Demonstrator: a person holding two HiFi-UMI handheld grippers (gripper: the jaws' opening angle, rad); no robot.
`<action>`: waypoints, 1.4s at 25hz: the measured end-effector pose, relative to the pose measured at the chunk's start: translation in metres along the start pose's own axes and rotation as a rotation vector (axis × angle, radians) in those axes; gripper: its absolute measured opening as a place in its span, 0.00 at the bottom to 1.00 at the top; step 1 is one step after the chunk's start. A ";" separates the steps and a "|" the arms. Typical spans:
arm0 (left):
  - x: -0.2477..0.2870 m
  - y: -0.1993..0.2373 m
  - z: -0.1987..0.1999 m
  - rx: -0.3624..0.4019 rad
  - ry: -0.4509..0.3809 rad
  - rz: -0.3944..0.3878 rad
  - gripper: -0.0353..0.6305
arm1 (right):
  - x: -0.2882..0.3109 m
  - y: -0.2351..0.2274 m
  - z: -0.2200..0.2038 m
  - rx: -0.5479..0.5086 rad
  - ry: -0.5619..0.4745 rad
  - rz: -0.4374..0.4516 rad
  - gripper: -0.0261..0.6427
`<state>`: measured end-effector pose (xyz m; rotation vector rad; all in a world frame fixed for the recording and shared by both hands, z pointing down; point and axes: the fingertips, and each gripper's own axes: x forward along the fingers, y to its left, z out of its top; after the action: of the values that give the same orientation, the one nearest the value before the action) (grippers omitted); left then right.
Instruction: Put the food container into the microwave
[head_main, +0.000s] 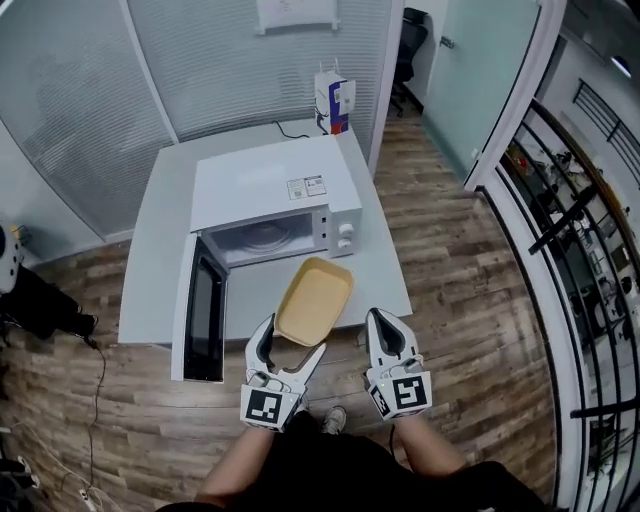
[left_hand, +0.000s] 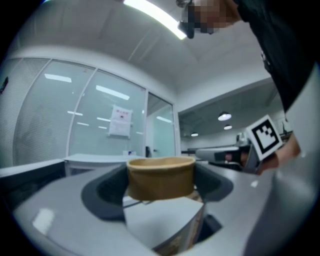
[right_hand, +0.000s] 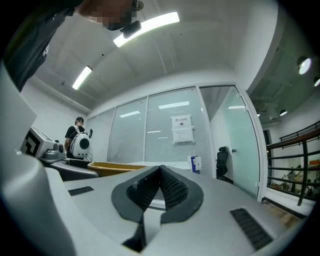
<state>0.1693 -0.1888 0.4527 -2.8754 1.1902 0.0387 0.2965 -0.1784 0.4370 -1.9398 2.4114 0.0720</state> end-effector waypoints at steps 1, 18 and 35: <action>0.000 0.006 -0.005 0.000 0.008 0.016 0.69 | 0.007 0.002 -0.002 -0.001 0.005 0.015 0.05; 0.027 0.100 -0.045 0.007 0.045 0.160 0.68 | 0.124 0.030 -0.034 -0.073 0.119 0.162 0.05; 0.061 0.155 -0.089 -0.017 0.068 0.277 0.68 | 0.175 0.044 -0.071 -0.043 0.219 0.226 0.05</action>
<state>0.1039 -0.3450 0.5372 -2.7227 1.5992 -0.0438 0.2151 -0.3444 0.4963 -1.7661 2.7838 -0.0859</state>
